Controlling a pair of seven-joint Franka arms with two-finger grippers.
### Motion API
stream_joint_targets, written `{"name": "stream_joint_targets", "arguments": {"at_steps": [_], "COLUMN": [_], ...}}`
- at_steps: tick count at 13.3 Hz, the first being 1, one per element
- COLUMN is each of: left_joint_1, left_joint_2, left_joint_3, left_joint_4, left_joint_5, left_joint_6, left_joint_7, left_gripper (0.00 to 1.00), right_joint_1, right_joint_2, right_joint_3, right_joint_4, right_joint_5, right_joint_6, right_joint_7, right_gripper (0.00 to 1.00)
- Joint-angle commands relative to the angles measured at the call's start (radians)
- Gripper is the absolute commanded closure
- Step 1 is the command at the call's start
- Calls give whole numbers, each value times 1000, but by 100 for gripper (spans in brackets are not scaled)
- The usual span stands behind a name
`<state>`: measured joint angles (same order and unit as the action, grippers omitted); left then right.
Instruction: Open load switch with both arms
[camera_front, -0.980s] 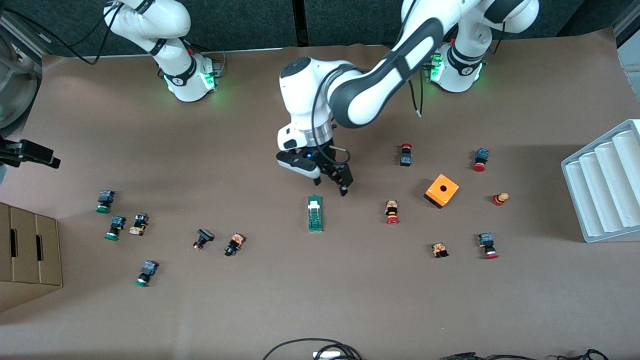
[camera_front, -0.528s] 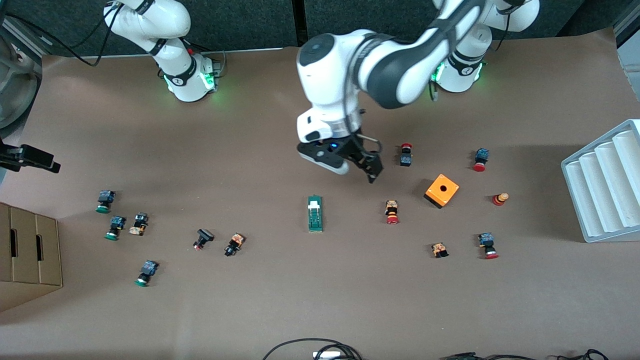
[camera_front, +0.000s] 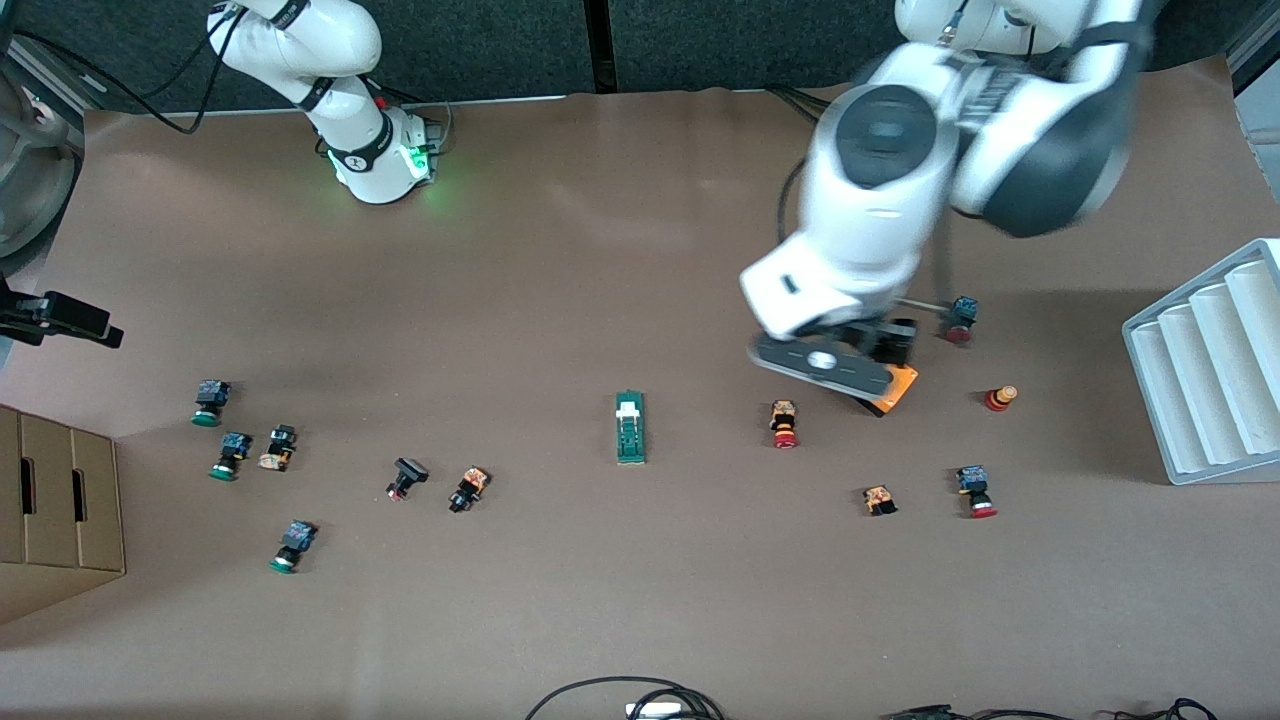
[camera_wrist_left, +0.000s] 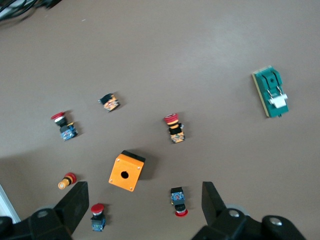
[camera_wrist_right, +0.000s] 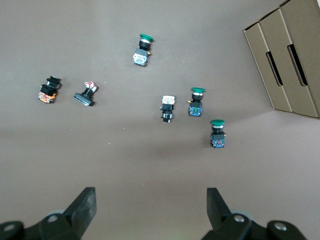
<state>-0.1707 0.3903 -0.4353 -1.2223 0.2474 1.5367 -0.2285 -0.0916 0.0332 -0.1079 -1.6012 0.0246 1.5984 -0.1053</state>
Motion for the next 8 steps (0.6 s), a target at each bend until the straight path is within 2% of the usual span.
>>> {"name": "stream_joint_targets", "arguments": {"at_steps": [1,6,7,8], "left_joint_1": [89,235,250,240], "left_joint_2": [-39,-68,-77,-117], "left_joint_3": [-10,-8,6,74], "left_joint_4": [-5,-8,-11,-41], "left_joint_5": [-40,-49,-68,-89], "left_joint_6": [-21,-84,-82,-72], "left_joint_7": [12,28,55,89], "left_gripper": [0,0,0,0], "right_joint_1": [0,-1,0,-2], "right_joint_2": [4,5,5,5], "right_joint_3": [4,4,2,4], "right_joint_4": [4,4,4,4], "right_joint_5": [-23,-23,-23,-23], "right_joint_6": [11,11,11,12], "right_joint_7": [-10,-10,-10,-8], "right_gripper": [0,0,0,0]}}
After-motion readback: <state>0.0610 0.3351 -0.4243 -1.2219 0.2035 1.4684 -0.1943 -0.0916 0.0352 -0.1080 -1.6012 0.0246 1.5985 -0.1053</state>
